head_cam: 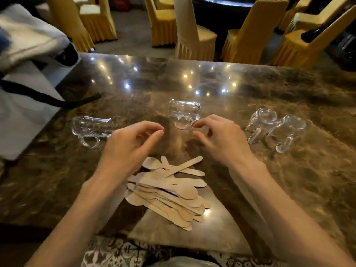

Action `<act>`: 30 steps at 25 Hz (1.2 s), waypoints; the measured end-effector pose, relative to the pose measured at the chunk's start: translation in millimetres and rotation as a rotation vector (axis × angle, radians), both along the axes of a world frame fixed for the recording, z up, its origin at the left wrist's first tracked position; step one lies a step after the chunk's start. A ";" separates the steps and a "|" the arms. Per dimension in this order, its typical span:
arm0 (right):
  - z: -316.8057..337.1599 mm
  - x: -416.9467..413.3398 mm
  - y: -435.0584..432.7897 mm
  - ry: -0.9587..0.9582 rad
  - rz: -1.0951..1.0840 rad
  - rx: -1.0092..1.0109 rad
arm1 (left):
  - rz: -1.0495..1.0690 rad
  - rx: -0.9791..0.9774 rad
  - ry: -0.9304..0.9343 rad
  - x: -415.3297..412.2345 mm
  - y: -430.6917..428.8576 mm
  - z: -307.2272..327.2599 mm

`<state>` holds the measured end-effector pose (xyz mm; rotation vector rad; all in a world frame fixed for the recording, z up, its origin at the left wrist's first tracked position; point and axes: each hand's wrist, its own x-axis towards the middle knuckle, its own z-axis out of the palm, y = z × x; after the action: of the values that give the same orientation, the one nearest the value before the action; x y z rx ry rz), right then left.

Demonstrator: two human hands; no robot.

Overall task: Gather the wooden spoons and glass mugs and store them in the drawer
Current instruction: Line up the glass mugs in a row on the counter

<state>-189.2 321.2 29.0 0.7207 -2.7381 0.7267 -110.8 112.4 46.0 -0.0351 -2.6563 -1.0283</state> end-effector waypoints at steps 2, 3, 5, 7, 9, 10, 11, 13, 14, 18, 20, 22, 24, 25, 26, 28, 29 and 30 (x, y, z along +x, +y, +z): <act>-13.5 -11.2 -20.7 -0.039 0.015 0.022 | 0.206 -0.023 -0.028 24.2 -45.9 -7.4; -19.0 -15.9 -29.0 -0.073 -0.007 -0.004 | 0.305 -0.026 -0.062 34.2 -64.6 -13.7; -28.6 -23.3 -39.7 -0.179 -0.111 -0.087 | 0.484 -0.032 -0.143 46.4 -92.5 -29.0; -36.5 -28.7 -42.9 -0.318 -0.246 -0.162 | 0.652 -0.037 -0.246 49.7 -109.6 -43.7; -40.6 -32.8 -40.3 -0.438 -0.364 -0.221 | 0.779 -0.080 -0.345 46.9 -122.1 -53.2; -40.1 -34.7 -42.6 -0.476 -0.404 -0.235 | 0.825 -0.104 -0.366 45.8 -129.1 -55.7; -38.1 -36.6 -40.2 -0.502 -0.448 -0.253 | 0.838 -0.132 -0.371 40.5 -130.6 -57.4; -33.5 -39.4 -42.9 -0.537 -0.509 -0.240 | 0.844 -0.164 -0.365 31.3 -130.6 -59.9; -31.9 -39.6 -46.0 -0.540 -0.527 -0.215 | 0.848 -0.177 -0.355 27.0 -129.6 -60.8; -28.9 -39.5 -54.9 -0.547 -0.576 -0.231 | 0.850 -0.188 -0.316 18.3 -126.1 -65.8; -28.1 -42.9 -56.7 -0.595 -0.600 -0.297 | 0.853 -0.171 -0.286 15.4 -126.8 -66.2; -28.0 -46.5 -58.0 -0.649 -0.615 -0.376 | 0.853 -0.139 -0.267 10.9 -126.3 -65.1; -29.2 -46.9 -57.4 -0.665 -0.615 -0.438 | 0.850 -0.107 -0.276 7.1 -126.3 -63.3; -29.8 -46.8 -56.4 -0.663 -0.609 -0.474 | 0.845 -0.090 -0.289 5.5 -127.2 -62.6; -30.5 -46.6 -55.1 -0.665 -0.601 -0.514 | 0.836 -0.075 -0.309 4.1 -128.6 -62.2; -31.1 -46.8 -52.4 -0.710 -0.580 -0.621 | 0.808 -0.063 -0.372 1.5 -132.2 -61.1; -31.3 -47.0 -51.5 -0.765 -0.568 -0.707 | 0.791 -0.062 -0.408 0.2 -134.4 -60.5; -31.2 -46.3 -50.5 -0.832 -0.555 -0.817 | 0.776 -0.056 -0.437 -1.2 -136.1 -60.0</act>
<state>-235.5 270.6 -2.2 -0.6206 -2.5672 2.1025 -112.0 -23.7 -13.9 1.2228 -2.6390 -0.7372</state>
